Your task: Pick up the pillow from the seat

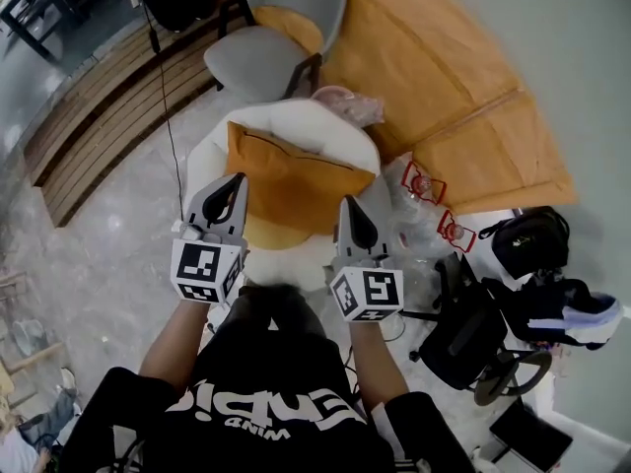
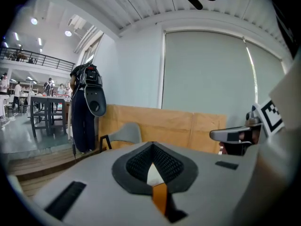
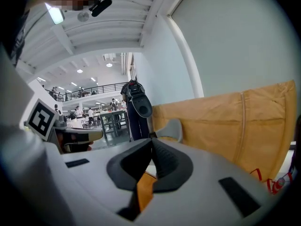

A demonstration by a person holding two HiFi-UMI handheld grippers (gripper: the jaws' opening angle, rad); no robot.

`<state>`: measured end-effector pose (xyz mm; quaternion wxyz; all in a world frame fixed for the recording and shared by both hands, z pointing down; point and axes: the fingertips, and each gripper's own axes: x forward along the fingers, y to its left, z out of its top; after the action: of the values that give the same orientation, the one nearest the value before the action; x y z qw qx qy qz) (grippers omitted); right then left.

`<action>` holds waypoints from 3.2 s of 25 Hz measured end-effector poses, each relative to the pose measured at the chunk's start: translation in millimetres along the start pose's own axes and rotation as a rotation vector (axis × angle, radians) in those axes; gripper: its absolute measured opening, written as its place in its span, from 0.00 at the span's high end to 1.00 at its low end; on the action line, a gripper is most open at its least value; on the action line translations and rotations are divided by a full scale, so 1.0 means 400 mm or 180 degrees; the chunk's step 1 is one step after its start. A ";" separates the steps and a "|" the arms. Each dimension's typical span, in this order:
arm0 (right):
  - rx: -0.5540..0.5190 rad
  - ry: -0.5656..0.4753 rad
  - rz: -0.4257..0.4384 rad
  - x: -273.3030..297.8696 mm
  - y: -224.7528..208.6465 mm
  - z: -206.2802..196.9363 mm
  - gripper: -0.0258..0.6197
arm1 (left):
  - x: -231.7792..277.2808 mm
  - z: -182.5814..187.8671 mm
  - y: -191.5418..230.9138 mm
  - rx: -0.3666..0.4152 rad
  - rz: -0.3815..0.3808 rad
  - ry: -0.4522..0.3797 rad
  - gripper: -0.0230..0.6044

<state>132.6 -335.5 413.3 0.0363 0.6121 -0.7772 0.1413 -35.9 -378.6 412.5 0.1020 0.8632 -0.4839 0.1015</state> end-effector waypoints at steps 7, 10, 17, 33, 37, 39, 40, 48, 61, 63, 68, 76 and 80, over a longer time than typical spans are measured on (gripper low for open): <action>0.0087 0.0212 -0.0061 0.135 -0.093 -0.114 0.93 | 0.152 -0.133 0.054 -0.0096 0.0062 0.0281 0.96; 0.0131 0.0289 -0.0076 0.184 -0.118 -0.172 0.93 | 0.204 -0.197 0.057 -0.0158 0.0057 0.0427 0.96; 0.0135 0.0477 -0.0071 0.273 -0.158 -0.311 0.93 | 0.308 -0.315 0.086 -0.0113 0.0074 0.0528 0.96; 0.0596 0.1291 -0.0744 0.339 -0.469 -0.767 0.50 | 0.477 -0.715 0.308 -0.0313 0.0533 0.1129 0.60; 0.0747 0.1355 -0.0988 0.332 -0.540 -0.850 0.49 | 0.505 -0.805 0.367 -0.0296 0.0762 0.1226 0.57; 0.0771 0.1364 -0.1079 0.329 -0.570 -0.886 0.48 | 0.518 -0.839 0.390 -0.0276 0.0853 0.1226 0.56; 0.0798 0.1361 -0.1120 0.327 -0.585 -0.903 0.48 | 0.526 -0.854 0.399 -0.0268 0.0884 0.1224 0.54; 0.0947 0.1482 -0.1104 0.381 -0.659 -1.010 0.48 | 0.561 -0.921 0.426 -0.0430 0.0947 0.1103 0.46; 0.1260 0.1419 -0.0840 0.405 -0.645 -1.034 0.57 | 0.596 -0.947 0.399 -0.0946 0.0614 0.1097 0.61; 0.1308 0.1458 -0.0854 0.407 -0.630 -1.046 0.74 | 0.596 -0.958 0.382 -0.0972 0.0501 0.1207 0.81; 0.1305 0.1475 -0.0909 0.405 -0.611 -1.055 0.86 | 0.586 -0.967 0.358 -0.0950 0.0364 0.1351 0.92; 0.1068 0.1348 -0.0735 0.332 -0.570 -0.978 0.87 | 0.498 -0.900 0.328 -0.1026 0.0224 0.1158 0.93; 0.0909 0.1216 -0.0647 0.235 -0.506 -0.827 0.87 | 0.369 -0.796 0.294 -0.1020 0.0169 0.1067 0.93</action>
<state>265.3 -379.3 787.0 0.1097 0.6482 -0.6629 0.3583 -85.4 -471.7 767.2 0.3140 0.7940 -0.4926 0.1681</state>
